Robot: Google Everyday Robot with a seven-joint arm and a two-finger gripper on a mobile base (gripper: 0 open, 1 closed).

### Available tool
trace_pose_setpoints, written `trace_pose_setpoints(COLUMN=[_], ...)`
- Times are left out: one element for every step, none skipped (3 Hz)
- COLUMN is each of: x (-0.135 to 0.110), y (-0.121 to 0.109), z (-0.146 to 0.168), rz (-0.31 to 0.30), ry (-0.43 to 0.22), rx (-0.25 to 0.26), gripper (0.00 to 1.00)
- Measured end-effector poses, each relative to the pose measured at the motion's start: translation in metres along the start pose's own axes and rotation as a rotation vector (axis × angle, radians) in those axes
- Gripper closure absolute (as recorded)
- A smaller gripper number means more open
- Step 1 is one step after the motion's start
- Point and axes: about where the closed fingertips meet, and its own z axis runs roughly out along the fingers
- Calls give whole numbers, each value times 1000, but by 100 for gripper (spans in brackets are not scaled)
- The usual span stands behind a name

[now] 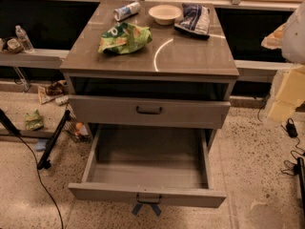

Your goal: Place green rice chip bag into middle drawer

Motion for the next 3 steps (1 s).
trace_pose_setpoints(x=[0, -3, -8], y=[0, -21, -75], z=[0, 5, 21], rz=[0, 24, 46], ry=[0, 15, -30], rx=[0, 31, 80], gripper=[0, 0, 0])
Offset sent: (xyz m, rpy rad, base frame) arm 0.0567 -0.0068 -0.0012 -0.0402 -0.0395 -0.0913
